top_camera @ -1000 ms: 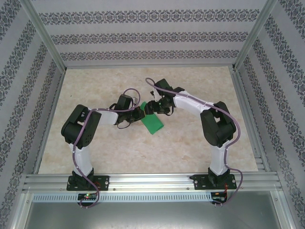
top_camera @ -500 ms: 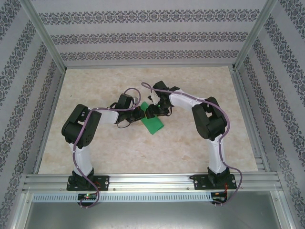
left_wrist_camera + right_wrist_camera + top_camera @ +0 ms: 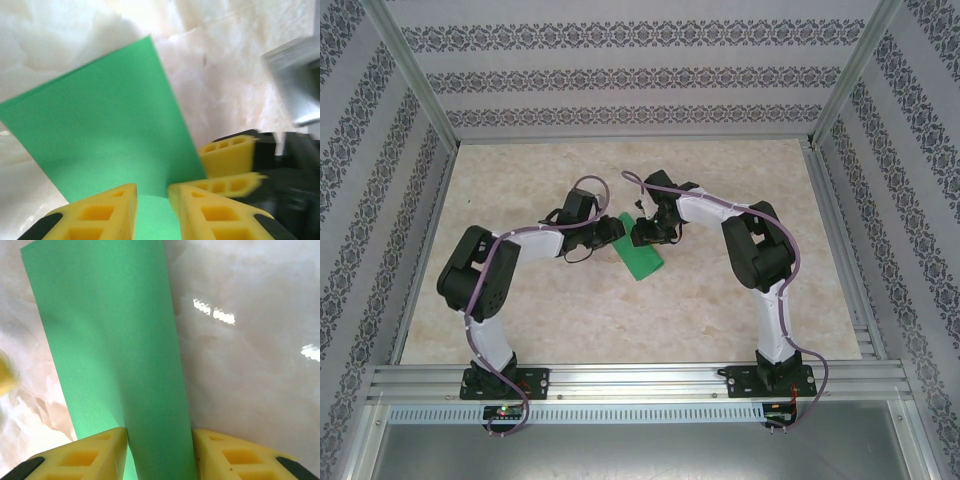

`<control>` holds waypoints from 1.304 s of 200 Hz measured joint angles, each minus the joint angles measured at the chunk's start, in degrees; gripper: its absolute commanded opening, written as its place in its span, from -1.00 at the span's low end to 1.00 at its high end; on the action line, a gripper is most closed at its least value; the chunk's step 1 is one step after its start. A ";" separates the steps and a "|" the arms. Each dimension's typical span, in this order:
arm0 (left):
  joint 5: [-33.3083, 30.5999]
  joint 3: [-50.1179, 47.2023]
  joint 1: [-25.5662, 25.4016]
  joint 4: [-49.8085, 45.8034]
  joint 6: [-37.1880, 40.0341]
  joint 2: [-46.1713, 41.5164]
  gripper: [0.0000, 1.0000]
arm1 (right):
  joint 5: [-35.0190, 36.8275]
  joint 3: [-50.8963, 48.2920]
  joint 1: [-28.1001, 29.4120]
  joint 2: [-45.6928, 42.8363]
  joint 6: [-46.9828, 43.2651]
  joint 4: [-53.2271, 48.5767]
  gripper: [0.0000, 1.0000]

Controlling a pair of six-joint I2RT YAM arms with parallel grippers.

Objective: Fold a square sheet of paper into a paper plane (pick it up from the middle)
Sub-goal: Fold the square sheet of paper in half at the center of the table, then hold the square sheet of paper at the center of the table.

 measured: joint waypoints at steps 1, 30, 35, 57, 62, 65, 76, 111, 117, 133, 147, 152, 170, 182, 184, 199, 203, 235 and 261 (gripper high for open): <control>-0.15 -0.04 0.00 -0.04 -0.02 -0.28 -0.42 | -0.02 -0.02 0.00 0.00 0.09 0.02 -0.18; -4.98 -1.77 0.00 -0.44 0.02 -6.32 -0.43 | -0.55 -0.13 -0.26 0.00 2.19 0.31 -0.15; -5.86 -2.19 0.00 -0.44 0.02 -7.06 -0.43 | -0.61 -0.13 -0.33 0.04 2.47 0.31 -0.15; -8.44 -3.41 0.00 -0.44 0.20 -8.41 -0.42 | -0.96 -0.13 -0.44 0.07 3.06 0.33 -0.14; -8.76 -3.56 0.00 -0.44 0.24 -8.41 -0.42 | -1.01 -0.13 -0.48 0.07 3.08 0.33 -0.14; -9.03 -3.74 0.00 -0.42 0.26 -8.37 -0.42 | -1.03 -0.13 -0.50 0.07 3.08 0.31 -0.14; -9.73 -4.20 0.00 -0.44 0.28 -8.35 -0.42 | -1.31 -0.09 -0.66 0.20 3.08 0.28 -0.16; -10.51 -4.63 0.00 -0.39 0.55 -7.52 -0.43 | -1.42 0.39 -0.72 0.44 3.08 -0.37 -0.18; -10.62 -4.63 0.00 -0.39 0.72 -7.28 -0.44 | -1.40 0.39 -0.72 0.44 3.04 -0.37 -0.19; -11.17 -4.70 0.00 -0.39 1.14 -6.75 -0.44 | -1.38 0.39 -0.72 0.44 2.75 -0.44 -0.18; -11.34 -4.76 0.00 -0.22 1.38 -6.27 -0.44 | -1.38 0.46 -0.72 0.44 2.34 -0.59 -0.17; -11.34 -4.76 0.00 -0.22 1.49 -6.08 -0.44 | -1.38 0.48 -0.70 0.44 2.16 -0.63 -0.16; -10.97 -4.76 0.00 0.26 1.57 -5.16 -0.47 | -1.40 0.52 -0.68 0.46 1.22 -0.79 -0.15; -10.14 -4.76 0.00 1.07 1.70 -4.31 -0.50 | -1.33 0.66 -0.59 0.55 0.79 -0.96 -0.15; -9.99 -4.76 0.02 1.18 1.73 -4.13 -0.50 | -1.33 0.70 -0.59 0.55 0.70 -1.01 -0.15; -8.70 -4.74 0.02 2.03 1.75 -2.75 -0.53 | -1.14 1.07 -0.57 0.70 0.42 -1.44 -0.15; -8.33 -4.72 0.02 2.21 1.77 -2.34 -0.54 | -1.14 1.16 -0.57 0.79 0.37 -1.55 -0.15; -6.21 -4.72 0.02 2.45 1.77 0.09 -0.57 | -0.52 2.16 -0.24 1.25 0.31 -2.64 -0.14; -4.76 -4.72 0.00 3.30 1.75 0.59 -0.60 | -0.07 2.58 -0.02 1.44 0.28 -3.17 -0.13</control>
